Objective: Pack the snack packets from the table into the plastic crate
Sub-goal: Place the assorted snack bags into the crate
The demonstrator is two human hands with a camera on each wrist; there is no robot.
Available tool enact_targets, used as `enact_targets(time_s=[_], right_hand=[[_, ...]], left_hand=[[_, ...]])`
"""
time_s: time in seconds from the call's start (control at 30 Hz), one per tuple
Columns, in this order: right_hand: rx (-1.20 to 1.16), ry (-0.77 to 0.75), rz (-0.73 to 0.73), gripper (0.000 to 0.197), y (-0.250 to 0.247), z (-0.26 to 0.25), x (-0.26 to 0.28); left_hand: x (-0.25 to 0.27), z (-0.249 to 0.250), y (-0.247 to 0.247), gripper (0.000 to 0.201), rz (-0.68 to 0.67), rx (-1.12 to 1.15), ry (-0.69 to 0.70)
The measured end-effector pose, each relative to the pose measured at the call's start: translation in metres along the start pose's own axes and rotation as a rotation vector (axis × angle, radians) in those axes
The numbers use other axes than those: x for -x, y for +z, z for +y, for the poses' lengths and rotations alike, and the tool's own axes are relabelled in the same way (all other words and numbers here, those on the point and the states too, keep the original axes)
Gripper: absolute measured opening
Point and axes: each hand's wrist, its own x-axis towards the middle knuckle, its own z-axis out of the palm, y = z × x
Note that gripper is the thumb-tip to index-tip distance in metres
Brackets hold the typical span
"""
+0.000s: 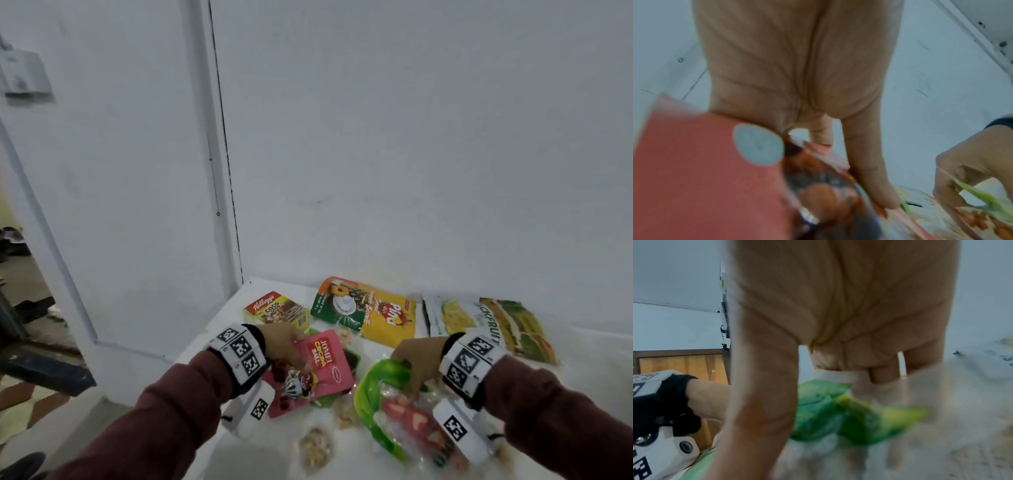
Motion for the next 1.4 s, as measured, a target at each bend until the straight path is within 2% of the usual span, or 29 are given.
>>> enact_targets(time_s=[0.1, 0.23, 0.33, 0.4, 0.43, 0.5, 0.53, 0.6, 0.67, 0.73, 0.77, 0.8, 0.87, 0.97, 1.0, 1.07, 1.1, 1.23, 1.33, 1.4], right_hand=[[-0.079, -0.004, -0.019, 0.015, 0.002, 0.002, -0.002], [-0.109, 0.004, -0.044, 0.027, 0.0, 0.003, -0.008], [-0.1, -0.007, -0.043, 0.02, -0.003, 0.001, -0.009], [-0.145, -0.009, -0.018, 0.043, -0.004, 0.003, -0.01], [-0.186, -0.012, -0.015, 0.047, -0.005, 0.004, -0.01], [-0.309, -0.045, -0.052, 0.044, -0.008, 0.007, -0.009], [-0.373, -0.071, -0.078, 0.04, -0.01, 0.009, -0.009], [-0.427, -0.104, -0.072, 0.039, -0.017, 0.014, -0.008], [-0.457, -0.132, -0.021, 0.053, -0.023, 0.018, -0.007], [-0.487, -0.155, 0.029, 0.07, -0.03, 0.024, -0.008], [-0.5, -0.158, 0.056, 0.069, -0.035, 0.025, -0.008], [-0.518, -0.156, 0.085, 0.06, -0.038, 0.025, -0.007], [-0.561, -0.151, 0.145, 0.034, -0.042, 0.025, -0.005], [-0.58, -0.146, 0.236, 0.018, -0.042, 0.031, -0.008], [-0.582, -0.143, 0.257, 0.019, -0.042, 0.034, -0.008], [-0.579, -0.118, 0.31, 0.023, -0.042, 0.038, -0.007], [-0.576, -0.105, 0.332, 0.024, -0.042, 0.04, -0.005], [-0.605, -0.081, 0.355, 0.026, -0.043, 0.04, 0.005], [-0.608, -0.114, 0.317, 0.03, -0.046, 0.019, 0.005], [-0.573, -0.144, 0.225, 0.028, -0.046, -0.002, -0.004]], left_hand=[[-0.008, -0.001, 0.004, 0.03, -0.003, -0.072, 0.013], [-0.016, 0.003, 0.006, 0.034, -0.03, -0.117, 0.012], [-0.02, 0.002, 0.006, 0.036, -0.042, -0.071, 0.022], [-0.02, 0.001, 0.006, 0.036, -0.036, -0.033, 0.053], [-0.022, -0.001, 0.006, 0.034, -0.029, -0.013, 0.075], [-0.02, -0.001, 0.003, 0.021, -0.018, 0.059, 0.128], [-0.019, -0.002, 0.001, 0.013, -0.006, 0.092, 0.161], [-0.018, -0.004, -0.009, 0.02, 0.075, 0.17, 0.22], [-0.017, -0.008, -0.023, 0.033, 0.182, 0.271, 0.26], [-0.016, -0.013, -0.039, 0.053, 0.265, 0.441, 0.224], [-0.016, -0.016, -0.046, 0.062, 0.304, 0.492, 0.149], [-0.016, -0.018, -0.052, 0.058, 0.36, 0.487, 0.079], [-0.022, -0.029, -0.06, 0.022, 0.455, 0.403, -0.086], [-0.035, -0.046, -0.062, 0.026, 0.42, 0.384, -0.207], [-0.039, -0.049, -0.063, 0.029, 0.42, 0.4, -0.204], [-0.041, -0.051, -0.065, 0.017, 0.406, 0.456, -0.194], [-0.041, -0.052, -0.065, 0.019, 0.394, 0.476, -0.193], [-0.042, -0.062, -0.059, 0.016, 0.278, 0.592, -0.191], [-0.048, -0.069, -0.055, 0.014, 0.247, 0.643, -0.19], [-0.047, -0.07, -0.057, 0.017, 0.25, 0.669, -0.177]])
